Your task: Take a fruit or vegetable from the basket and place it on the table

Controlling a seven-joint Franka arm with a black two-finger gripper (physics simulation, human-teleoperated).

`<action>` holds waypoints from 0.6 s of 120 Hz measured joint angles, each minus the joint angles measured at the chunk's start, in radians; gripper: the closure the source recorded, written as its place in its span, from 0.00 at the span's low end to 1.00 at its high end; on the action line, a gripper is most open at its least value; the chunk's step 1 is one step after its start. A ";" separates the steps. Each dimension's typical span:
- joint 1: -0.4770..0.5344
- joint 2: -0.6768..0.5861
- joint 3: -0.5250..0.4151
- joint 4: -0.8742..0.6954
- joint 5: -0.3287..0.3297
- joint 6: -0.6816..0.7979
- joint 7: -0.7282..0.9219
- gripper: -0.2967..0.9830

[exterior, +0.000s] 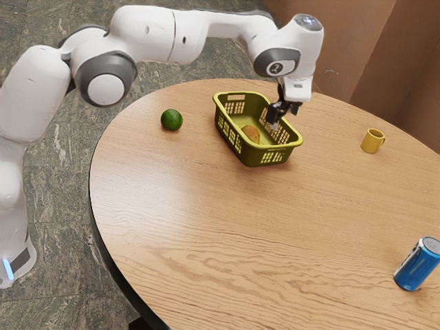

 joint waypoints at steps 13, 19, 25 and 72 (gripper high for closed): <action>0.003 -0.005 0.000 -0.057 -0.042 0.019 0.078 0.24; 0.007 -0.006 0.001 -0.077 -0.066 0.019 0.109 0.24; 0.017 -0.007 0.002 -0.093 -0.088 0.016 0.139 0.24; 0.049 0.009 0.085 -0.131 -0.190 -0.025 0.297 0.24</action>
